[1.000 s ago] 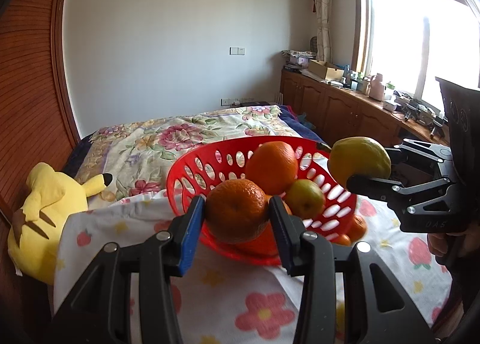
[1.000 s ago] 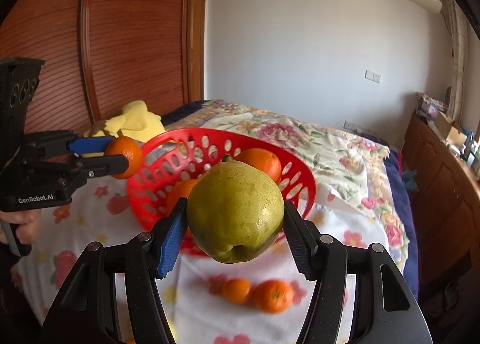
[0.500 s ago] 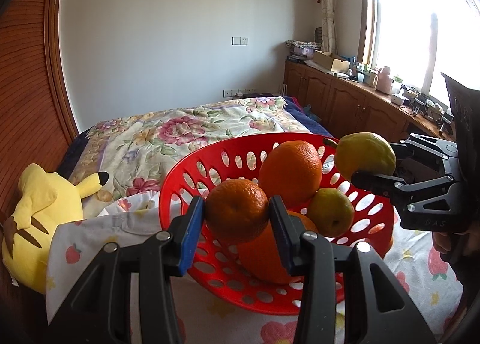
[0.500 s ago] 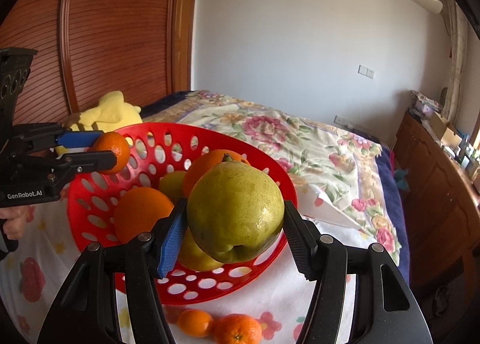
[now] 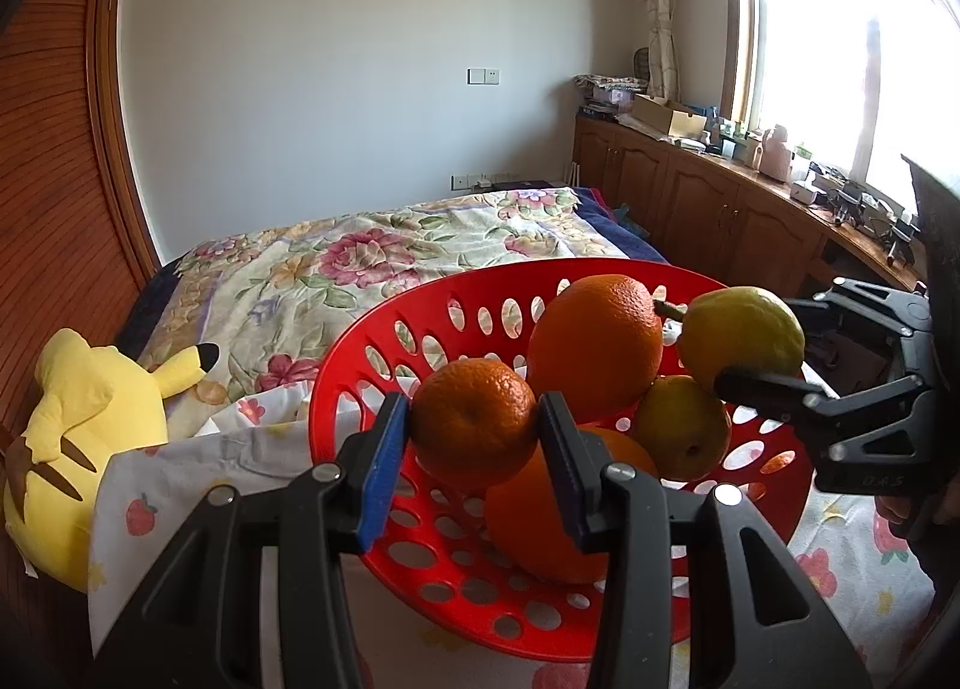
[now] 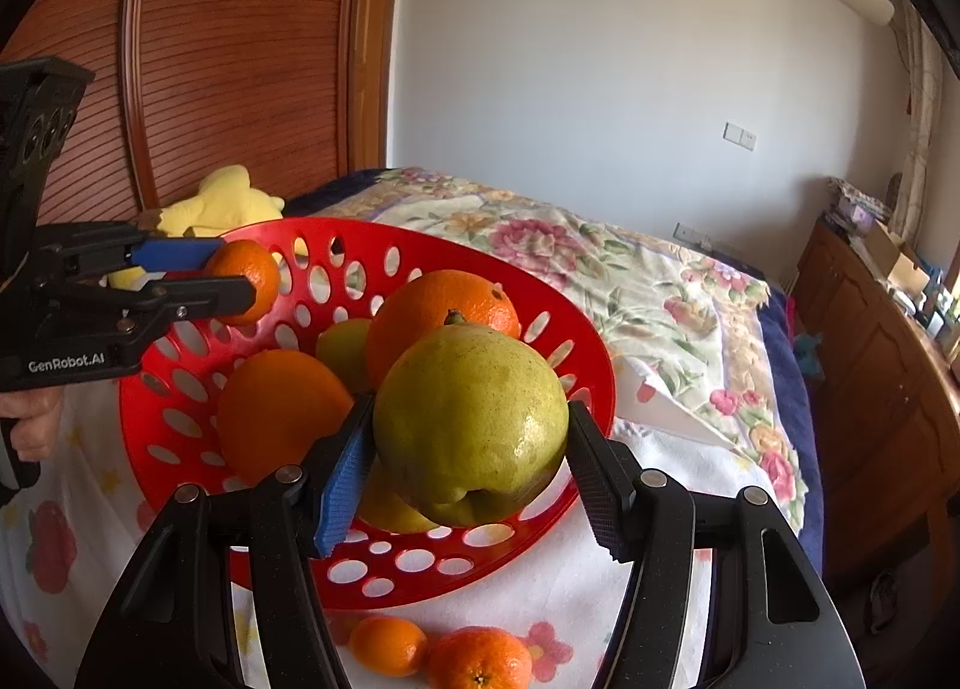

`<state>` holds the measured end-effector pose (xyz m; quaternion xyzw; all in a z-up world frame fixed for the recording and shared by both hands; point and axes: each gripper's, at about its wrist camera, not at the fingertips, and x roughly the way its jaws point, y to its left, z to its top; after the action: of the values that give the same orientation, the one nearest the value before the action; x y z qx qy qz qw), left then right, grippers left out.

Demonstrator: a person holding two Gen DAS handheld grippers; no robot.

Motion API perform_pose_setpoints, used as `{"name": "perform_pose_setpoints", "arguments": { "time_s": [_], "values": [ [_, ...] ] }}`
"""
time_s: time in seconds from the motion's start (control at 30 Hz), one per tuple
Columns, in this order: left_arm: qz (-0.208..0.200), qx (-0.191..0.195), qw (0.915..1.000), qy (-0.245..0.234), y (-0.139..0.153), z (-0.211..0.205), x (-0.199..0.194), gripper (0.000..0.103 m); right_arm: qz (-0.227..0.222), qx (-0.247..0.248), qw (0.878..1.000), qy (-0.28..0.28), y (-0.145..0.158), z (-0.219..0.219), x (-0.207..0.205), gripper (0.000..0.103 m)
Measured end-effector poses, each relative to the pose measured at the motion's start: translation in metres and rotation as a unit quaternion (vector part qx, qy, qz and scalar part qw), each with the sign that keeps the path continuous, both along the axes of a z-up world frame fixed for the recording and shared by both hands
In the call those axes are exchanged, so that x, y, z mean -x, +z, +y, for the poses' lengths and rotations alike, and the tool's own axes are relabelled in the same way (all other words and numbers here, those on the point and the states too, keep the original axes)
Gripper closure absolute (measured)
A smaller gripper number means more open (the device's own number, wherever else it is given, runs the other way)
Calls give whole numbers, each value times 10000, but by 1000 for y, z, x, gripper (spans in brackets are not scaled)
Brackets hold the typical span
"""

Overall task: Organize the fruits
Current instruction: 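Carry both fruits over the red basket and open both tools to drop them, then reach the right tool to a mandarin while the left tool approaches a green pomelo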

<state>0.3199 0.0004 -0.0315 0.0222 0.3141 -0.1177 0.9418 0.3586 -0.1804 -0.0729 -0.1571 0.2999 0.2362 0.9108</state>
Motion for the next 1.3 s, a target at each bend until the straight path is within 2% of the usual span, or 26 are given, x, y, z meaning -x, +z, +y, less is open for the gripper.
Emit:
{"name": "perform_pose_setpoints", "arguments": {
  "time_s": [0.2, 0.4, 0.7, 0.77, 0.93, 1.3],
  "values": [
    [2, -34, 10000, 8, 0, 0, -3, 60, 56, -358, 9993, -34, 8, -11, -2, 36],
    [28, -146, 9999, 45, 3, -2, -10, 59, 41, -447, 9990, -53, 11, -19, 5, 36],
    [-5, -115, 9998, 140, 8, 0, -8, 57, -110, -446, 9989, -16, 19, -22, 23, 36],
    [-41, -37, 9999, 130, 9, 1, 0, 52, -126, -490, 9987, -47, 22, -25, 28, 36],
    [-111, 74, 9999, 110, 13, 2, 25, 47, -134, -570, 9981, -180, 26, -36, 41, 32],
    [-165, 165, 9997, 41, 12, 0, 89, 44, 6, -589, 9968, -535, 18, -62, 73, 31]
  ]
}}
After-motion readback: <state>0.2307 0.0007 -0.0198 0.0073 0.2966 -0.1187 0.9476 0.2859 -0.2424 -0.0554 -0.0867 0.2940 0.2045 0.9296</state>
